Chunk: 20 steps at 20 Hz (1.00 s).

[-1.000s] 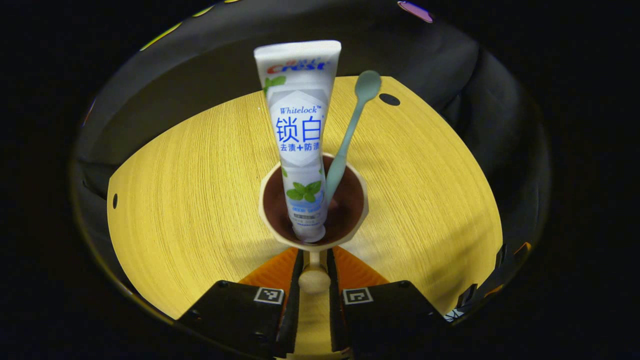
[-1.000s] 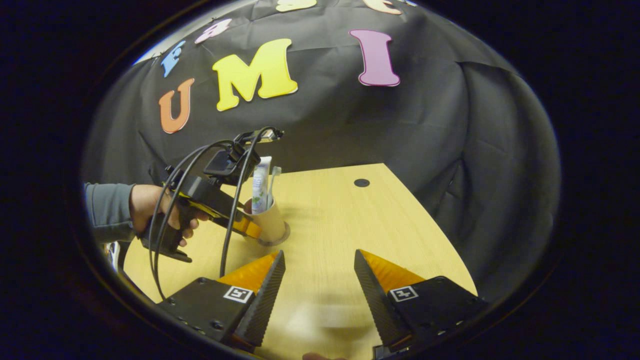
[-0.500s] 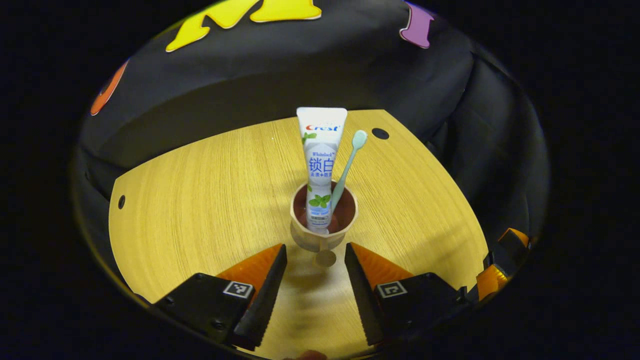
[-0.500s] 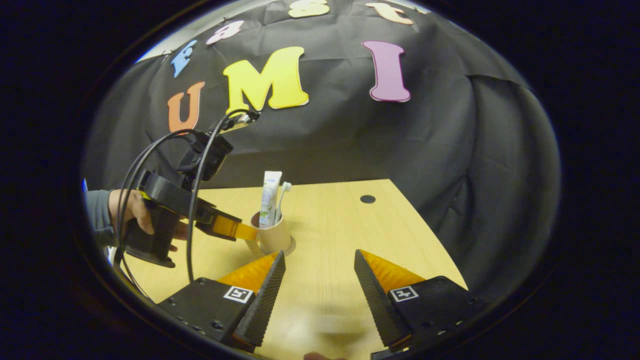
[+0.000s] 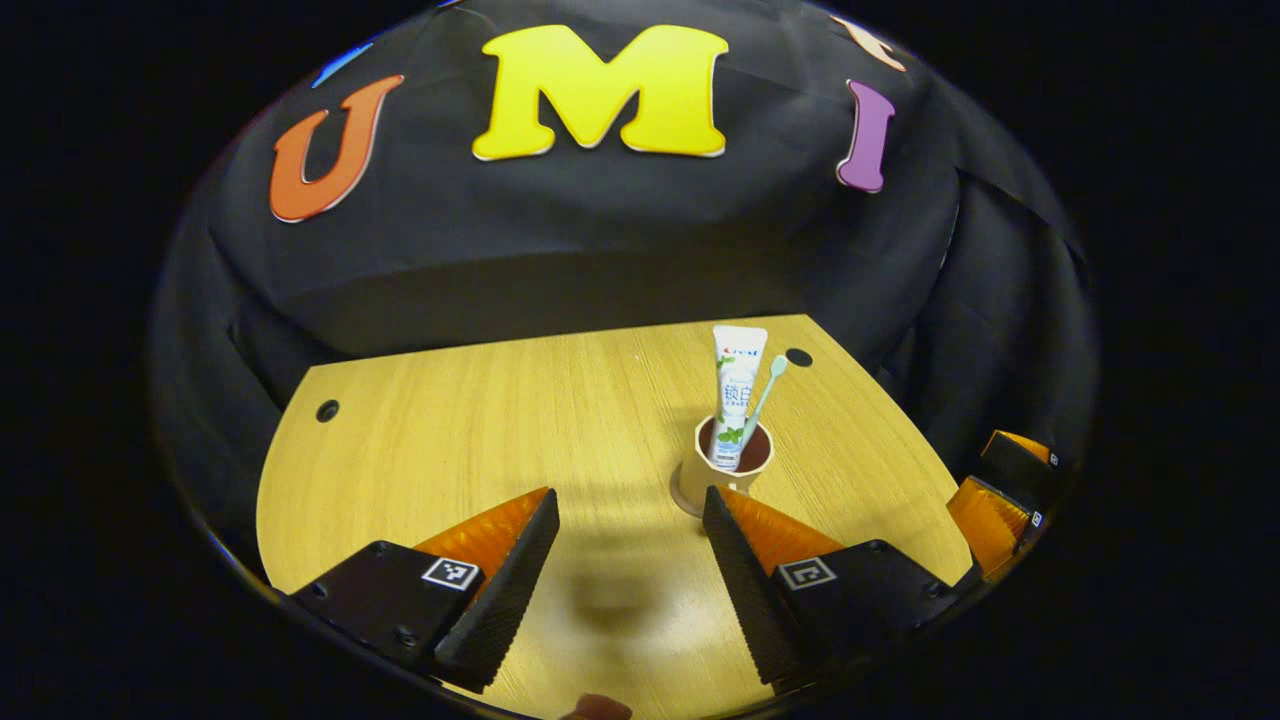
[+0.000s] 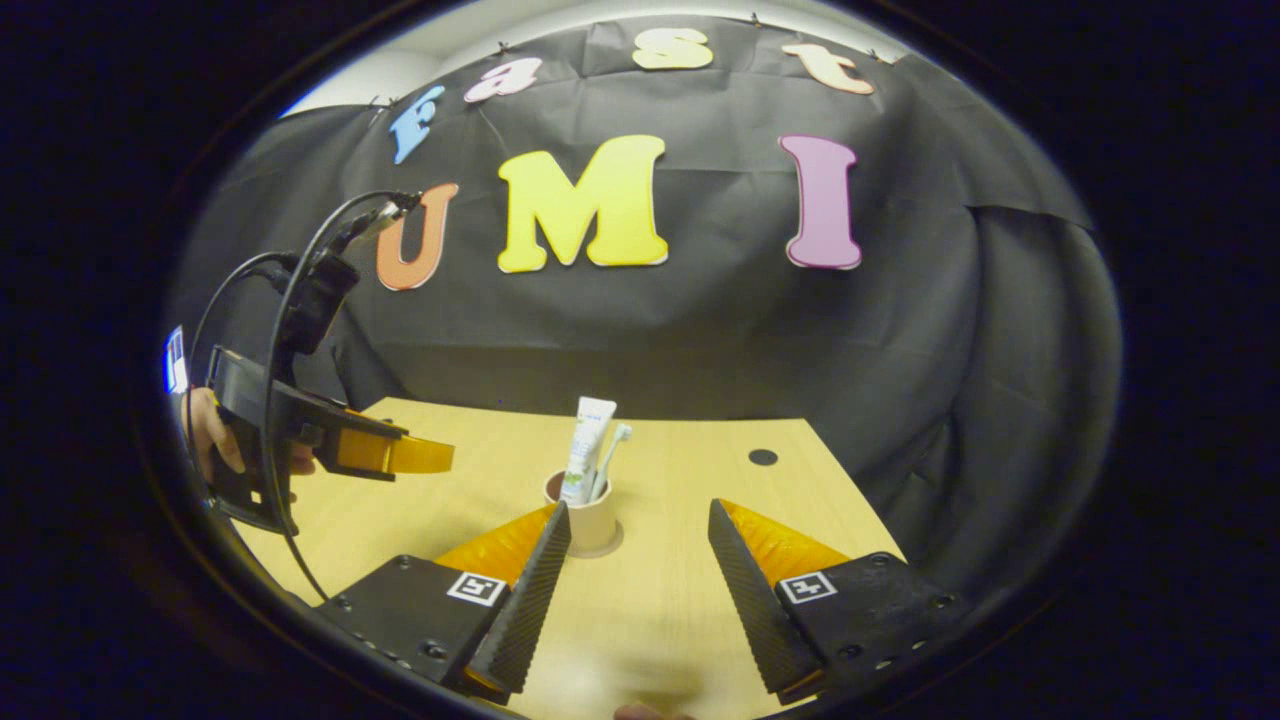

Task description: Put the toothbrush and toothpaste on the desktop into the cup, then pick up the cup and place it on the coaster on the desktop.

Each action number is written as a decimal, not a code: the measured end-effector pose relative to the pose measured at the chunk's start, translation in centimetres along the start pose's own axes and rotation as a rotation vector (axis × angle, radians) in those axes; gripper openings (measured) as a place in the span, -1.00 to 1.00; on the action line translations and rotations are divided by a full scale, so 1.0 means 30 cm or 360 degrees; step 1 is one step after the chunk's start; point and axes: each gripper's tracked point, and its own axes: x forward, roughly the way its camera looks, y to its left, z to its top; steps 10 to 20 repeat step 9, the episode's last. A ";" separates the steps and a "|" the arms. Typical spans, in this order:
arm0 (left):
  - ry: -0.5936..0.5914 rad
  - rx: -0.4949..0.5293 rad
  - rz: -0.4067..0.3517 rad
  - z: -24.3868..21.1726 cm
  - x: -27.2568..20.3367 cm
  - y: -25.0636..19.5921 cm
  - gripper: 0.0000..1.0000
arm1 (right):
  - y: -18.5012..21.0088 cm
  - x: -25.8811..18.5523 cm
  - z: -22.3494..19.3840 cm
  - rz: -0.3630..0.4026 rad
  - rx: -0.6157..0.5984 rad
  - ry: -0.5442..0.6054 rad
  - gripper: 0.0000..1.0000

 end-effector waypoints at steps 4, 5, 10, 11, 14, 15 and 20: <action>-0.0272 -0.0029 0.0114 0.064 -0.152 0.121 0.96 | 0.088 -0.008 0.088 0.0059 -0.0121 -0.0162 0.65; -0.0333 -0.0040 0.0141 0.084 -0.193 0.152 0.96 | 0.110 -0.010 0.102 0.0075 -0.0135 -0.0189 0.67; -0.0539 -0.0082 0.0262 0.113 -0.329 0.264 0.96 | 0.177 -0.024 0.170 0.0127 -0.0167 -0.0295 0.72; -0.0539 -0.0082 0.0262 0.113 -0.329 0.264 0.96 | 0.177 -0.024 0.170 0.0127 -0.0167 -0.0295 0.72; -0.0539 -0.0082 0.0262 0.113 -0.329 0.264 0.96 | 0.177 -0.024 0.170 0.0127 -0.0167 -0.0295 0.72; -0.0539 -0.0082 0.0262 0.113 -0.329 0.264 0.96 | 0.177 -0.024 0.170 0.0127 -0.0167 -0.0295 0.72; -0.0539 -0.0082 0.0262 0.113 -0.329 0.264 0.96 | 0.177 -0.024 0.170 0.0127 -0.0167 -0.0295 0.72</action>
